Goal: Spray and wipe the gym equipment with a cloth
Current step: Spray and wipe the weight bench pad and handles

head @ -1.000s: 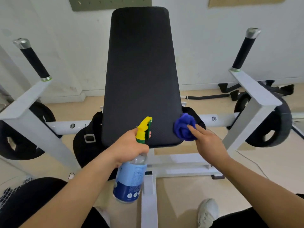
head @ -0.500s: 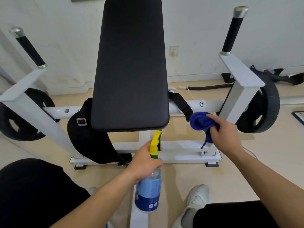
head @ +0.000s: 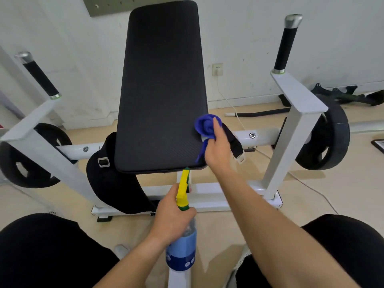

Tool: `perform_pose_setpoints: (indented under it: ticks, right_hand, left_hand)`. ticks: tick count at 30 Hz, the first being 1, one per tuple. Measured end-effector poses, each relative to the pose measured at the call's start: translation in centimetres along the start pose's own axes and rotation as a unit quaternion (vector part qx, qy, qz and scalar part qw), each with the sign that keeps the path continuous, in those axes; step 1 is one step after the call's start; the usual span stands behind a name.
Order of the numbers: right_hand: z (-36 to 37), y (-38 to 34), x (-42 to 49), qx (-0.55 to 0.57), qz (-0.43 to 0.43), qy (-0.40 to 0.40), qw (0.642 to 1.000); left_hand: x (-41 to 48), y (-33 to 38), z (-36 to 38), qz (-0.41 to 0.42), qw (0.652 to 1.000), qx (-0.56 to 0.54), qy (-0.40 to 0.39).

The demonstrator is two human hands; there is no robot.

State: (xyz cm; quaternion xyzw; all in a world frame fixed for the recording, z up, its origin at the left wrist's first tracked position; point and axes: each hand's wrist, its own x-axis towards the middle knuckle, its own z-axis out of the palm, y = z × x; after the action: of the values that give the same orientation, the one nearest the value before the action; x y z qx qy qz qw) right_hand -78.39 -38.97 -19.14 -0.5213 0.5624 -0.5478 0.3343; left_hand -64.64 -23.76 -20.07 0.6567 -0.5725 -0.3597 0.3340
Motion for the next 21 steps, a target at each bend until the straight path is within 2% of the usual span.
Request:
perform_pose_setpoints:
  ticks: [2, 5, 8, 11, 16, 19, 21]
  right_hand:
    - [1.6, 1.7, -1.6, -0.042, -0.015, 0.021, 0.999]
    - [3.2, 3.9, -6.7, -0.053, 0.008, 0.089, 0.995]
    - [4.8, 4.2, -10.4, -0.025, 0.073, 0.109, 0.991]
    - [4.3, 3.2, -6.9, 0.056, 0.119, 0.147, 0.980]
    - [3.6, 1.6, -3.0, 0.018, 0.103, 0.099, 0.990]
    - [6.0, 1.6, -6.2, 0.020, 0.126, 0.172, 0.977]
    - [7.8, 1.1, -8.6, 0.058, 0.189, 0.216, 0.956]
  left_hand:
    - [0.6, -0.3, -1.3, -0.004, 1.000, 0.010, 0.014]
    - [1.6, -0.6, -2.8, -0.018, 0.999, 0.026, 0.024]
    - [2.2, -0.8, -3.6, -0.018, 0.999, 0.031, 0.026]
    - [2.3, -1.2, -4.4, -0.015, 0.999, 0.019, 0.022]
    - [1.9, -1.9, -6.4, -0.017, 1.000, 0.019, 0.006]
    - [2.0, -2.3, -7.5, -0.001, 0.997, 0.066, -0.028]
    - [2.1, -2.8, -8.3, 0.014, 0.995, 0.086, -0.037]
